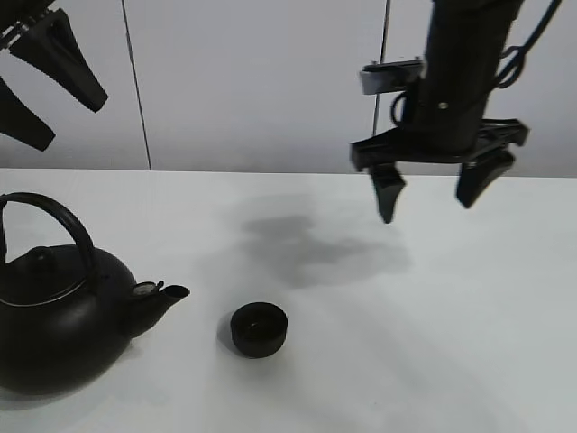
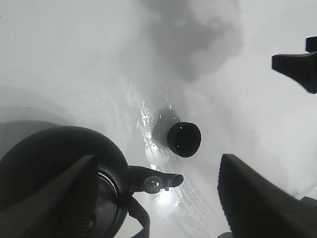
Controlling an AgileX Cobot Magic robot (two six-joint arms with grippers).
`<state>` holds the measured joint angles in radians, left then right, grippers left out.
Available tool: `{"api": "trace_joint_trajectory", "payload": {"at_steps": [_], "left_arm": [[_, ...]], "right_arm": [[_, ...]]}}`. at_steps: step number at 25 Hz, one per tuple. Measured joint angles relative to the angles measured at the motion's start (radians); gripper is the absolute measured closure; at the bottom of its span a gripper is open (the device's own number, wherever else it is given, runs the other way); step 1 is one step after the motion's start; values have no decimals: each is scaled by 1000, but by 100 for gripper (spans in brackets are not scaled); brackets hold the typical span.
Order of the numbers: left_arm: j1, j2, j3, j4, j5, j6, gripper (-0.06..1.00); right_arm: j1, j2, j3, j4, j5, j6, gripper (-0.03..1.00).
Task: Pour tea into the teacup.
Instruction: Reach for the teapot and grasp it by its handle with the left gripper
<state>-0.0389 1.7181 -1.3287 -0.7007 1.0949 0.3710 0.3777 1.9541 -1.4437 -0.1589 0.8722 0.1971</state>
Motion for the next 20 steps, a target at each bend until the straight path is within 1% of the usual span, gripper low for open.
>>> {"api": "trace_joint_trajectory", "payload": {"at_steps": [4,6,9,12,14,17,20], "left_arm": [[0,0,0,0,0,0,45],[0,0,0,0,0,0,45],[0,0,0,0,0,0,45],[0,0,0,0,0,0,45],[0,0,0,0,0,0,45],[0,0,0,0,0,0,45],[0,0,0,0,0,0,45]], "right_arm": [[-148,-30,0,-111,102,8,36],[-218,-68,0,-146,145,9,36],[-323,-160,2,-161,200,9,36],[-392,-291,4,-160,250,8,36],[-406,-405,5,-160,281,-1,36],[-402,-597,5,-134,302,-11,36],[-367,-806,5,-66,318,-27,36]]}}
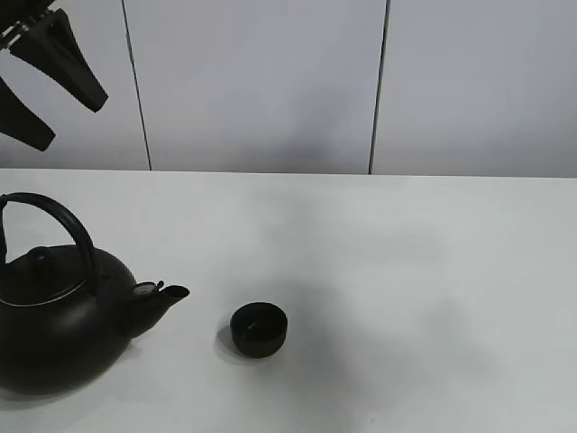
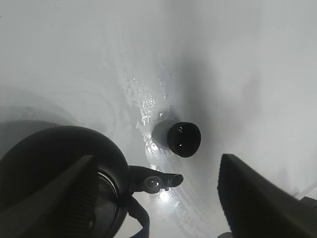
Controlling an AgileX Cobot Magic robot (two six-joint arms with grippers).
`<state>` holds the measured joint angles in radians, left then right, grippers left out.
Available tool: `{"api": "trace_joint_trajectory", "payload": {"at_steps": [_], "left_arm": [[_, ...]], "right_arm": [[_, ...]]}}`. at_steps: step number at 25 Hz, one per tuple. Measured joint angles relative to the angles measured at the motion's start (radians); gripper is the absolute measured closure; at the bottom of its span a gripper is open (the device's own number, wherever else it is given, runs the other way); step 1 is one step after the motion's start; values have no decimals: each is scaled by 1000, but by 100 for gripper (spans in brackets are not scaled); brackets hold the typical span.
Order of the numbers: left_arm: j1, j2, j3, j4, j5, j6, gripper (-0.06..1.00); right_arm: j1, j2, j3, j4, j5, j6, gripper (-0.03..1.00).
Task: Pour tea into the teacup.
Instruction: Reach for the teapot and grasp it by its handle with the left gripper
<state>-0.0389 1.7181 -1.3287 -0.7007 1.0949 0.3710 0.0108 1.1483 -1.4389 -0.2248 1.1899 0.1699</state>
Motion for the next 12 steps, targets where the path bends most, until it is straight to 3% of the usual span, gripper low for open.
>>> {"api": "trace_joint_trajectory", "payload": {"at_steps": [6,12], "left_arm": [[0,0,0,0,0,0,45],[0,0,0,0,0,0,45]], "right_arm": [[92,-375,18,210,23,-64,36],[98,-681,229,235,77,-89,36]]}}
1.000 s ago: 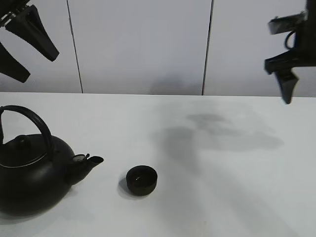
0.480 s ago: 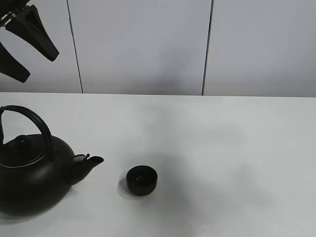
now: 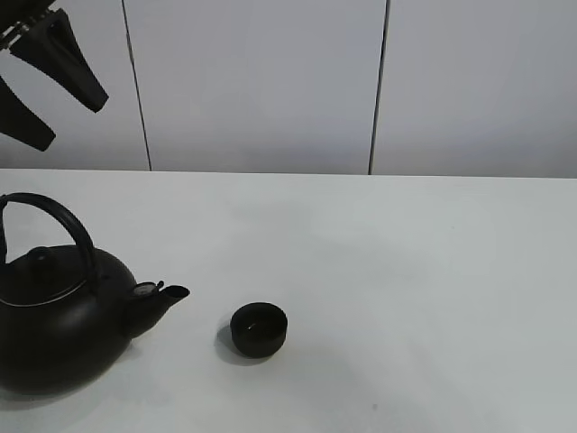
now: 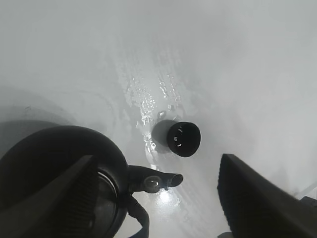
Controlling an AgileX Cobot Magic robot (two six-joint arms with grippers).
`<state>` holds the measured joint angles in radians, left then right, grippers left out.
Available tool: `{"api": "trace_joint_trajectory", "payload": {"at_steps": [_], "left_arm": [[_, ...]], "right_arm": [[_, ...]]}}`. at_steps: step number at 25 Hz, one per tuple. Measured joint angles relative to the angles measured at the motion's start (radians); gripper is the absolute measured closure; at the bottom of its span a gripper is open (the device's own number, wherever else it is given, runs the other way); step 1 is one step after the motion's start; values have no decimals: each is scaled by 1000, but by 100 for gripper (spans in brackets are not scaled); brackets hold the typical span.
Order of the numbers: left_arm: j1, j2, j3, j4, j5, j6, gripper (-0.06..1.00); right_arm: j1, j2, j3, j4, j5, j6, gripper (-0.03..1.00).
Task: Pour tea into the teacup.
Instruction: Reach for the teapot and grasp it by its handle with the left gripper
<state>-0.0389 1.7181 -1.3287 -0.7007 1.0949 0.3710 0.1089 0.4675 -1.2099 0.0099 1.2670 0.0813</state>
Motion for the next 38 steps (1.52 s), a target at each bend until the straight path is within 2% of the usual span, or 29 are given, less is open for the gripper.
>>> {"api": "trace_joint_trajectory", "payload": {"at_steps": [3,8,15,27,38], "left_arm": [[0,0,0,0,0,0,45],[0,0,0,0,0,0,45],[0,0,0,0,0,0,45],[0,0,0,0,0,0,45],[0,0,0,0,0,0,45]], "right_arm": [[0,-107,168,-1,-7,0,36],[0,-211,419,-38,-74,-19,36],[0,-312,641,-73,-119,-16,36],[0,-401,738,-50,-169,-4,36],[0,-401,743,-44,-183,-4,36]]}}
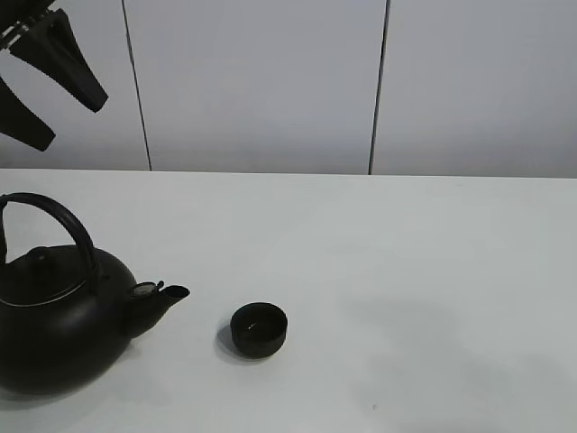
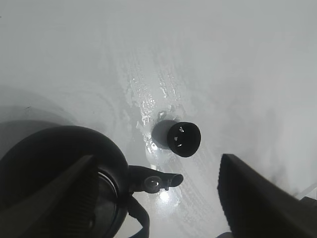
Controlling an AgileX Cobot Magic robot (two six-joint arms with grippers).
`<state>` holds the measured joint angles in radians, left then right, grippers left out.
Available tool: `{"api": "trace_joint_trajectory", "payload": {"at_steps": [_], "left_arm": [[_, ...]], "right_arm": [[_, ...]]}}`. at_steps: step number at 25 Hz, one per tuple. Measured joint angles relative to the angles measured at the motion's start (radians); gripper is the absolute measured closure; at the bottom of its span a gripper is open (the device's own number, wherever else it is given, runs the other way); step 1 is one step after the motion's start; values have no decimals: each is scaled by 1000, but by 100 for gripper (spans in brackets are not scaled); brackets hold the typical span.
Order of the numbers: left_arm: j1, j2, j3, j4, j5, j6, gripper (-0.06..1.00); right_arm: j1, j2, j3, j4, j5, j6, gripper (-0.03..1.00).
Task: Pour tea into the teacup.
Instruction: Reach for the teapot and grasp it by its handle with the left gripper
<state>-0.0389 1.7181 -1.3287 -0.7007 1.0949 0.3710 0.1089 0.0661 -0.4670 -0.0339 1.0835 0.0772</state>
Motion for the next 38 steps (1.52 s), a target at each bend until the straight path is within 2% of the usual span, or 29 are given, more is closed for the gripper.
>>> {"api": "trace_joint_trajectory", "payload": {"at_steps": [15,22,24,28,35,38], "left_arm": [[0,0,0,0,-1,0,45],[0,0,0,20,-91,13,45],[0,0,-5,62,-113,26,45],[0,-2,-52,208,-157,9,45],[-38,-201,-54,489,-412,-158,45],[-63,-343,8,582,-512,-251,45]], "right_arm": [[0,0,0,0,-1,0,36],[0,0,0,0,-2,0,36],[0,0,0,0,-2,0,36],[0,0,0,0,-2,0,36],[0,0,0,0,-3,0,36],[0,0,0,0,-3,0,36]]}}
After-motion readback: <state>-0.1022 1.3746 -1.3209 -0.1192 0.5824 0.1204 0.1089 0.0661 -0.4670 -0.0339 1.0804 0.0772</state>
